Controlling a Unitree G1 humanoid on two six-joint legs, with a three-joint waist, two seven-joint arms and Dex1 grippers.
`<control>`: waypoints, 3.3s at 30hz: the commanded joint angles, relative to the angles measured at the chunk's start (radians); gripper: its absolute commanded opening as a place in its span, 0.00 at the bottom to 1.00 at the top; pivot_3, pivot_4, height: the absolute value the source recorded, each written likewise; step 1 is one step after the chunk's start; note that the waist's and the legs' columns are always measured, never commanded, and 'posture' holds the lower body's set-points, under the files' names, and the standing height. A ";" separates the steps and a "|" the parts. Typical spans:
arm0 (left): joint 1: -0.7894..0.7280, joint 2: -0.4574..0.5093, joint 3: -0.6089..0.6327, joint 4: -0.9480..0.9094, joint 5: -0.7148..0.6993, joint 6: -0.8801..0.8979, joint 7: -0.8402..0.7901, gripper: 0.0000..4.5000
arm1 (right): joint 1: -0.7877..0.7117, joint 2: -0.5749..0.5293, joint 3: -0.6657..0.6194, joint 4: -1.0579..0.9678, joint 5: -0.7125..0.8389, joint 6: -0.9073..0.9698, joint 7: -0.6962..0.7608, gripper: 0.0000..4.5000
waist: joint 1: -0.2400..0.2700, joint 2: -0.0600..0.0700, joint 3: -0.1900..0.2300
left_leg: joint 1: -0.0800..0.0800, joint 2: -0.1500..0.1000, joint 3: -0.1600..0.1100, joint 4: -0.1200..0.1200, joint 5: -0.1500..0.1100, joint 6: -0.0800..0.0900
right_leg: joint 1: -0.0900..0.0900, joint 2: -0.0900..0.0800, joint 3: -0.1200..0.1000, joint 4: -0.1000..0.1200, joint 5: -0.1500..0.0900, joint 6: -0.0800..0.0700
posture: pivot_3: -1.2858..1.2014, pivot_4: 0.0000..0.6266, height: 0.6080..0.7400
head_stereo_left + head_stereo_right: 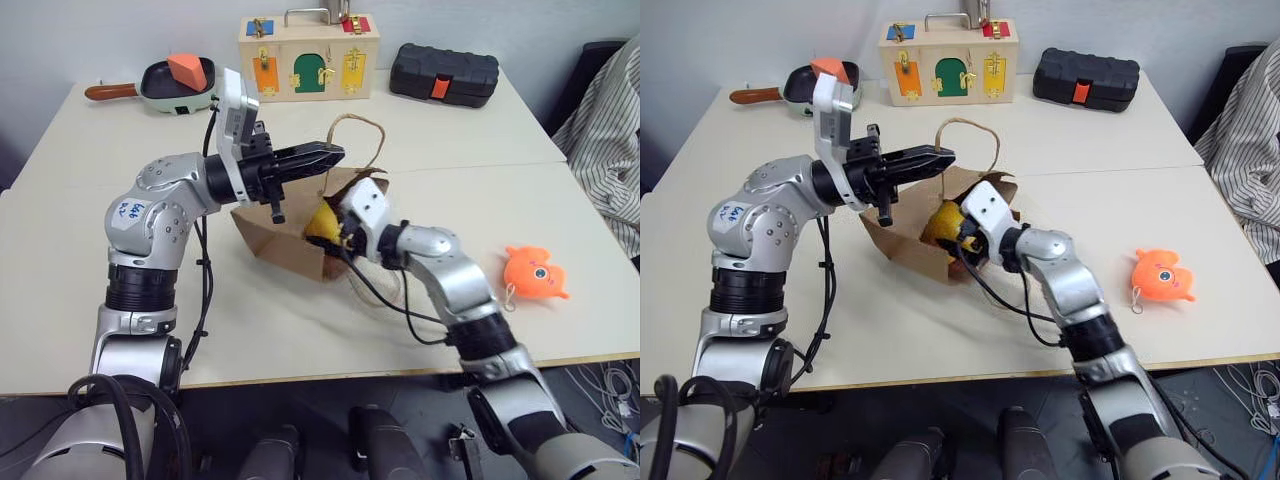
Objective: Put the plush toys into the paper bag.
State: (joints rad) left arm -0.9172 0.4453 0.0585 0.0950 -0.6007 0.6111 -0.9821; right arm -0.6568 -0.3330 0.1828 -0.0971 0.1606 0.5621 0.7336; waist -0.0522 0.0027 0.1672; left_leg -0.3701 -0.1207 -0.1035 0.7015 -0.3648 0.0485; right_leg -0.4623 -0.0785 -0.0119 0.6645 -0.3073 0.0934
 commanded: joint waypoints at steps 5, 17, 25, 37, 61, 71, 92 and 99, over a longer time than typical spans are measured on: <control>0.026 -0.004 0.025 -0.034 -0.026 0.001 0.010 0.00 | 0.183 -0.230 -0.367 -0.497 0.310 0.365 0.028 0.99 | 0.025 0.000 0.000 | -0.001 0.000 0.001 -0.001 0.000 0.000 | 0.001 0.000 0.002 -0.002 0.000 0.000 | 0.52 0.24 1.00; 0.032 -0.015 0.024 -0.070 -0.047 0.018 0.023 0.00 | 0.498 -0.439 -0.809 -0.278 0.198 0.526 -0.210 0.99 | 0.057 -0.001 0.000 | 0.000 -0.002 0.004 -0.001 0.000 0.001 | 0.002 0.000 0.006 -0.001 0.000 0.000 | 0.52 0.24 1.00; 0.035 -0.012 0.024 -0.088 -0.048 0.029 0.033 0.00 | 0.463 -0.314 -0.798 -0.073 0.192 0.502 -0.335 0.99 | 0.050 -0.001 0.000 | 0.004 -0.002 0.005 -0.002 0.000 0.001 | 0.002 0.001 0.011 0.000 0.000 0.000 | 0.52 0.24 1.00; 0.019 -0.006 0.033 -0.082 -0.046 0.032 0.048 0.00 | 0.421 -0.268 -0.875 -0.177 0.377 0.602 -0.309 0.22 | 0.047 -0.002 -0.001 | 0.004 -0.003 0.004 -0.001 0.000 0.001 | 0.001 0.001 0.011 -0.001 0.000 0.000 | 0.52 0.24 1.00; -0.015 -0.048 -0.002 -0.096 -0.054 0.056 0.029 0.00 | -0.095 0.142 -0.309 -0.064 0.486 0.489 -0.483 0.03 | 0.024 -0.001 -0.001 | 0.002 -0.005 0.000 -0.001 0.000 0.001 | 0.000 0.000 0.009 0.000 0.000 0.000 | 0.52 0.24 1.00; -0.011 -0.051 0.004 -0.090 -0.044 0.045 0.036 0.00 | -0.103 0.252 -0.201 0.079 0.363 0.297 -0.454 0.11 | 0.001 -0.001 -0.001 | 0.002 -0.004 0.000 -0.001 0.000 0.001 | -0.002 0.000 0.008 0.003 0.000 0.000 | 0.52 0.24 1.00; 0.004 -0.042 0.014 -0.073 -0.037 0.015 0.035 0.00 | 0.378 -0.242 -0.653 -0.522 0.949 0.723 -0.360 0.99 | 0.030 -0.001 -0.001 | 0.001 -0.005 -0.001 -0.002 0.000 0.001 | 0.000 0.000 0.009 -0.001 0.000 0.000 | 0.52 0.24 1.00; 0.002 -0.052 0.007 -0.066 -0.037 0.010 0.028 0.00 | 0.640 -0.150 -0.754 -0.476 1.193 0.741 -0.648 0.99 | 0.049 -0.002 -0.001 | 0.002 -0.005 0.001 -0.002 0.000 0.001 | 0.001 0.000 0.011 -0.001 0.000 0.000 | 0.52 0.24 1.00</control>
State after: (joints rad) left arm -0.9031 0.3939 0.0591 0.0487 -0.6277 0.6410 -0.9499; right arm -0.0246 -0.5041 -0.5567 -0.5750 1.2695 1.3290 0.1550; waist -0.0029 0.0012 0.1663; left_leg -0.3676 -0.1257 -0.1016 0.6996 -0.3646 0.0495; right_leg -0.4619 -0.0781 0.0006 0.6634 -0.3072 0.0936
